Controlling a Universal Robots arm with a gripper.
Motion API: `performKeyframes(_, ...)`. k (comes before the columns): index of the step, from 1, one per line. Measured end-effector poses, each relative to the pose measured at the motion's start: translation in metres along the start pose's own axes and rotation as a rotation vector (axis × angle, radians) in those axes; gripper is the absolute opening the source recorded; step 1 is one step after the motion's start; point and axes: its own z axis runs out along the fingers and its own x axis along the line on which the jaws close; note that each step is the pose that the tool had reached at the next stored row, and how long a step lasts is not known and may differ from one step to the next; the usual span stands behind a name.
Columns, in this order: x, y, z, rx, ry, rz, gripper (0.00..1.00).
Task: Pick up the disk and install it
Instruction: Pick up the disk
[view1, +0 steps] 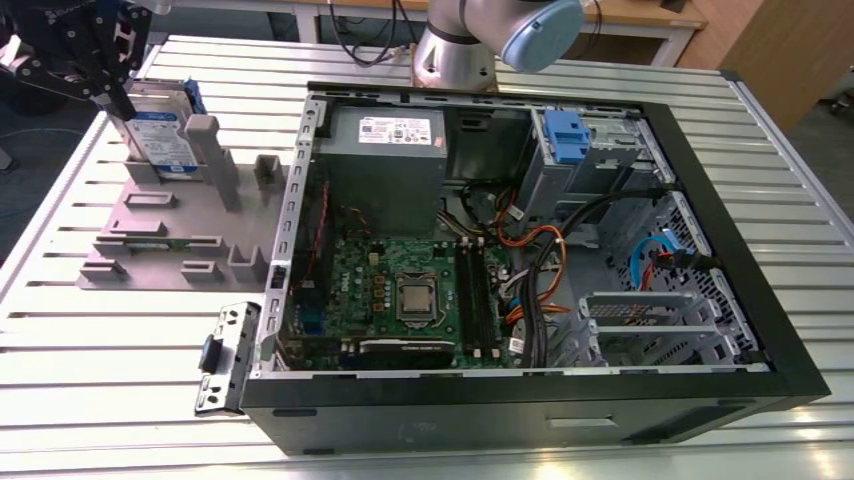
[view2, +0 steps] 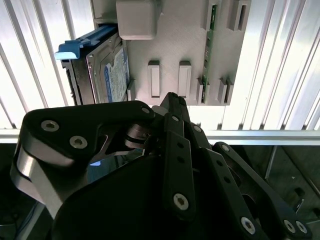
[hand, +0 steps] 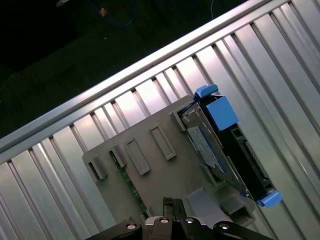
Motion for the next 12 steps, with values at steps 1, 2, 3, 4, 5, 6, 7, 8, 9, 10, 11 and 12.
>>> performKeyframes(1,0.0,0.0,0.0,0.0,0.0,-0.001,0.1)
performKeyframes(2,0.0,0.0,0.0,0.0,0.0001,-0.002,0.1)
performKeyframes(3,0.0,0.0,0.0,0.0,0.0002,-0.003,0.1)
performKeyframes(4,0.0,0.0,0.0,0.0,0.0002,-0.004,0.1)
performKeyframes(5,0.0,0.0,0.0,0.0,0.0002,-0.005,0.1)
performKeyframes(6,0.0,0.0,0.0,-0.0001,0.0004,-0.006,0.1)
performKeyframes(7,0.0,0.0,0.0,0.0,0.0004,-0.007,0.1)
performKeyframes(8,0.0,0.0,0.0,-0.0001,0.0005,-0.008,0.1)
performKeyframes(9,0.0,0.0,0.0,-0.0001,0.0005,-0.009,0.1)
performKeyframes(10,0.0,0.0,0.0,-0.0001,0.0006,-0.01,0.1)
performKeyframes(11,0.0,0.0,0.0,-0.0001,0.0006,-0.011,0.1)
performKeyframes(12,0.0,0.0,0.0,-0.0001,0.0008,-0.012,0.1)
